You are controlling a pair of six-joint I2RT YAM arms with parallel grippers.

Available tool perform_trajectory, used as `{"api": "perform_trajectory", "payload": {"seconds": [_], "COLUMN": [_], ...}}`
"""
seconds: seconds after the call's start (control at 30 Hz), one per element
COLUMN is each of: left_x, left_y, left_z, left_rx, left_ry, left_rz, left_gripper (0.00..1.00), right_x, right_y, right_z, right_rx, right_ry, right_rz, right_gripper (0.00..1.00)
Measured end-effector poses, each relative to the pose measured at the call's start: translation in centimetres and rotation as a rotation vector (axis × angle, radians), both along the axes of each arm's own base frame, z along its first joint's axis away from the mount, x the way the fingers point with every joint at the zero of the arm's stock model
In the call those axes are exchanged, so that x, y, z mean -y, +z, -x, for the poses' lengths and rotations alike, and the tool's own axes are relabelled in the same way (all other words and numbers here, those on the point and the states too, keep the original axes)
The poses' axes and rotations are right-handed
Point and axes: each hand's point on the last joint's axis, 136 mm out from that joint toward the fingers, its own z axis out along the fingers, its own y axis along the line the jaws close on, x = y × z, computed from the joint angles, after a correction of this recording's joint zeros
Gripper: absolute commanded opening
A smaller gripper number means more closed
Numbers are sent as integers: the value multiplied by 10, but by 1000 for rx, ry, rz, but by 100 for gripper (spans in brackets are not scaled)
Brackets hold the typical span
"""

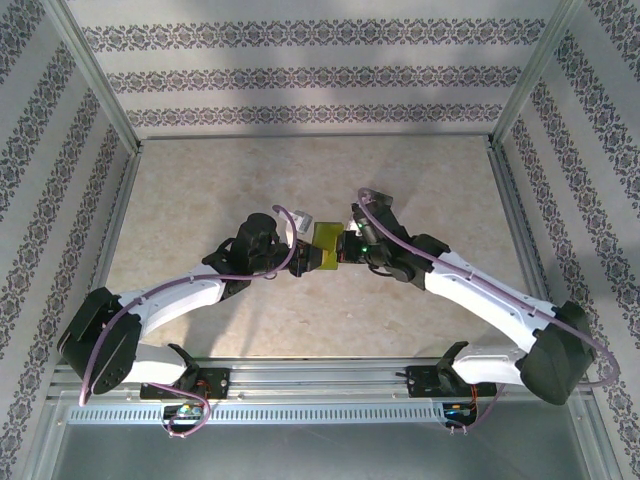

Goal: Take the credit cards out of the card holder

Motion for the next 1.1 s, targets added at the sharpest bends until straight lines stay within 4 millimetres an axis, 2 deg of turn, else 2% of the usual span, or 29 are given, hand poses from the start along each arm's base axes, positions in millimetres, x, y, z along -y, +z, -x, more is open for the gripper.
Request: {"api": "perform_trajectory", "payload": {"seconds": [0.07, 0.17, 0.27, 0.3, 0.33, 0.37, 0.47, 0.63, 0.83, 1.1], "left_x": [1, -1, 3, 3, 3, 3, 1, 0, -1, -1], "left_y": [1, 7, 9, 9, 9, 11, 14, 13, 8, 7], "left_z": [0, -1, 3, 3, 3, 3, -3, -3, -1, 4], "left_rx": [3, 10, 9, 9, 10, 12, 22, 21, -1, -22], "left_ry": [-3, -2, -24, -22, -22, -22, -1, 3, -3, -29], "left_rz": [2, 13, 20, 20, 20, 22, 21, 17, 4, 9], "left_gripper": [0, 0, 0, 0, 0, 0, 0, 0, 0, 0], "right_x": [3, 34, 39, 40, 40, 41, 47, 52, 53, 26], "right_y": [1, -15, -15, -12, -10, -9, -9, -5, 0, -1], "right_z": [1, -2, -1, -1, -1, 0, 3, 5, 4, 6], "right_rx": [1, -25, -23, -13, -7, -1, 1, 22, 51, 50], "right_ry": [1, -79, -82, -76, -76, -74, -75, -51, -12, 107], "right_rz": [-20, 41, 49, 47, 44, 47, 58, 47, -63, -191], "right_gripper": [0, 0, 0, 14, 31, 39, 57, 71, 73, 58]}}
